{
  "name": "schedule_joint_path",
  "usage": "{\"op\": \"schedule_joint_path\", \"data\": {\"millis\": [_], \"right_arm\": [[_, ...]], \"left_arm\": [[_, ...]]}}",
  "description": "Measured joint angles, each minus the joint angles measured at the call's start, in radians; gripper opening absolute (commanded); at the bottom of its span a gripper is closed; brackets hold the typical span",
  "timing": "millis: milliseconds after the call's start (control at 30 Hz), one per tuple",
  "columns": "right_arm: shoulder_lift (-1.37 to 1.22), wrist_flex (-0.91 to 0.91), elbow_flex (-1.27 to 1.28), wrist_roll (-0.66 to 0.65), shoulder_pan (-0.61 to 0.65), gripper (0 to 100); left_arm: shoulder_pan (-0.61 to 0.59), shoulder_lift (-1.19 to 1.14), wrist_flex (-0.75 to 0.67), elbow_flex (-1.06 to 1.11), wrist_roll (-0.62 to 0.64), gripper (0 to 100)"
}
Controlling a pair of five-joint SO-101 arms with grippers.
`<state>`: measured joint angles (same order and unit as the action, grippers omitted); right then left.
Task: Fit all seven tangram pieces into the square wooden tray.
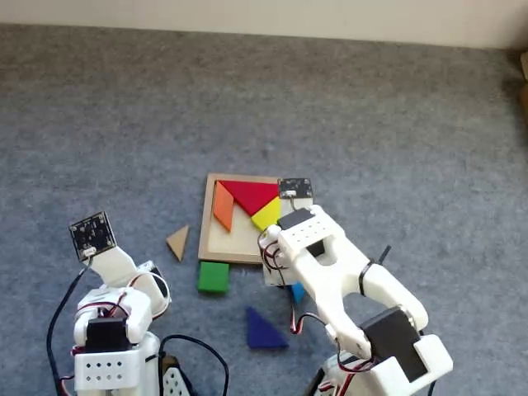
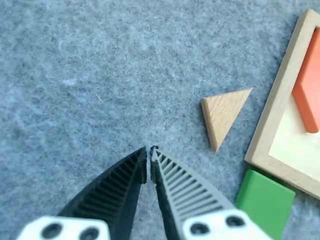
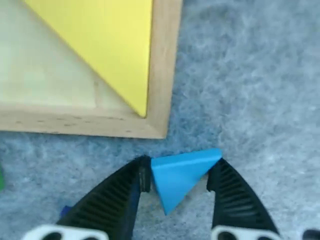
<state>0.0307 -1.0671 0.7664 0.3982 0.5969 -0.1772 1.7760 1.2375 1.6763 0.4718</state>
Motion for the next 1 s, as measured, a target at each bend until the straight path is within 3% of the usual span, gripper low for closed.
{"op": "schedule_joint_path", "data": {"millis": [300,500,733,1000], "right_arm": [[0.095,0.0,0.017,0.0,-0.009,3.0],[0.224,-0.005,0.017,-0.092,-0.069,2.9],[0.278,-0.009,0.017,-0.104,-0.084,2.9],[0.278,0.133,0.017,0.038,-0.083,2.9]], "left_arm": [[0.0,0.014,0.0,0.0,0.0,4],[0.0,0.014,0.0,0.0,0.0,4],[0.0,0.014,0.0,0.0,0.0,4],[0.0,0.014,0.0,0.0,0.0,4]]}}
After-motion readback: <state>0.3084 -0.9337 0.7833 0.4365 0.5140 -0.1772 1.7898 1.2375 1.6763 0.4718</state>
